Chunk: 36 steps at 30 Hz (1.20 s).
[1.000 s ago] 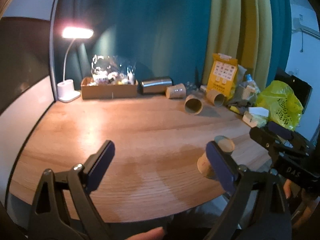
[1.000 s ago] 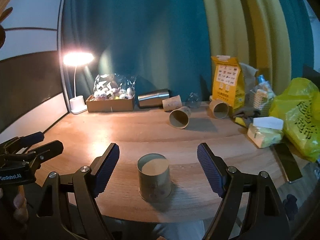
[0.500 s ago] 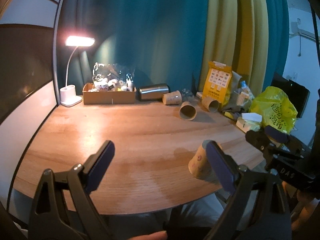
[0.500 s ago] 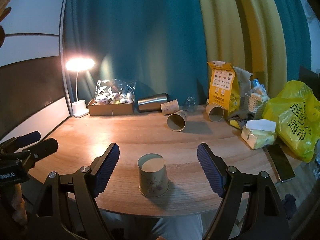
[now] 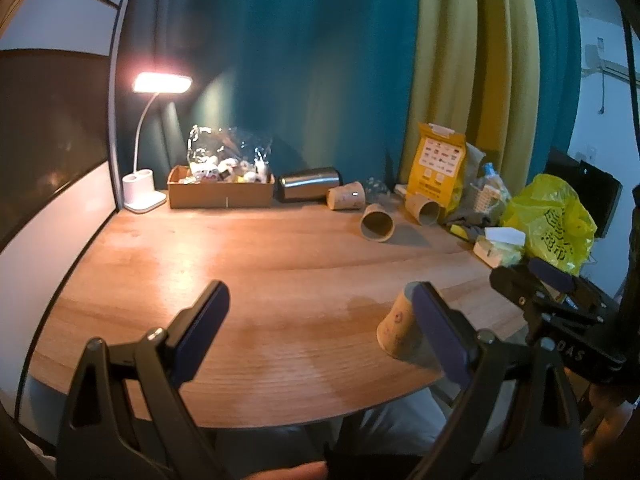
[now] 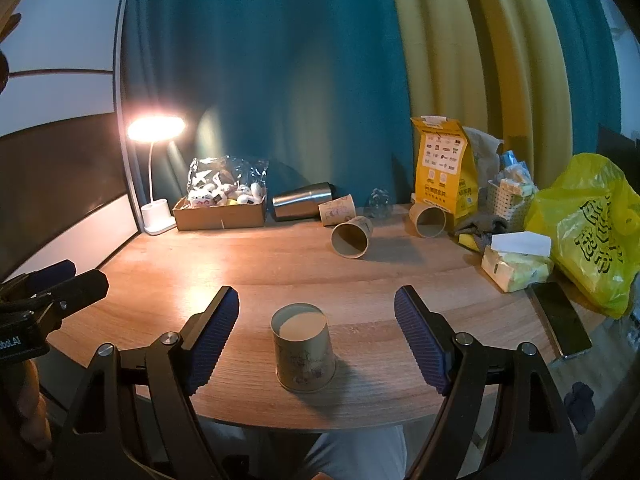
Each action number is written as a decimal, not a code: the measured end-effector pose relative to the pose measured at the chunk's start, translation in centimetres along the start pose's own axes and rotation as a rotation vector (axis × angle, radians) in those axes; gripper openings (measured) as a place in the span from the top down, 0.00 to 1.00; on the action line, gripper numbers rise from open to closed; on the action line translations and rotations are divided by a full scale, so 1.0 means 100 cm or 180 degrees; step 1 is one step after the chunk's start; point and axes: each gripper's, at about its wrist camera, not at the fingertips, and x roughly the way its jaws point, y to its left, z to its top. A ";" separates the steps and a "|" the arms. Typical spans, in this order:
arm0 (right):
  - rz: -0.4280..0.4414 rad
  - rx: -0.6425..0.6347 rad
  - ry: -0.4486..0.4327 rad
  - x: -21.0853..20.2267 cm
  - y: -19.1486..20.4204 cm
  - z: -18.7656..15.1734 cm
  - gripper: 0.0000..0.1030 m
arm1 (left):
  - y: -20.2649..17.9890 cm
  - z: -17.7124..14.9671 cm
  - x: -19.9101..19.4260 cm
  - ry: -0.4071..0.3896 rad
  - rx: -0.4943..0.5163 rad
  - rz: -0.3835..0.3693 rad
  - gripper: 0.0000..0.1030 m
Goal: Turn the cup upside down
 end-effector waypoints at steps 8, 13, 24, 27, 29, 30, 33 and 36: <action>0.0012 0.0013 0.0013 0.000 -0.002 -0.001 0.20 | -0.001 0.001 -0.001 -0.0011 0.0013 0.0003 0.09; 0.0015 0.0020 0.0018 0.000 -0.002 -0.002 0.19 | -0.001 0.001 -0.002 -0.0020 0.0017 -0.0001 0.09; 0.0013 0.0021 0.0022 0.000 -0.002 -0.002 0.20 | 0.001 0.004 -0.002 -0.0020 0.0008 0.0013 0.09; 0.0013 0.0023 0.0030 0.001 -0.003 -0.003 0.20 | 0.002 0.004 -0.002 -0.0015 0.0014 0.0028 0.09; 0.0015 0.0029 0.0034 0.001 -0.004 -0.005 0.20 | 0.003 0.003 -0.003 -0.0018 0.0022 0.0028 0.09; 0.0015 0.0029 0.0038 0.001 -0.004 -0.006 0.20 | 0.003 0.004 -0.003 -0.0018 0.0022 0.0028 0.09; 0.0011 0.0023 0.0041 0.001 -0.003 -0.006 0.20 | 0.003 0.004 -0.003 -0.0026 0.0034 0.0023 0.09; 0.0012 0.0028 0.0042 0.001 -0.003 -0.006 0.20 | 0.003 0.004 -0.003 -0.0015 0.0033 0.0009 0.09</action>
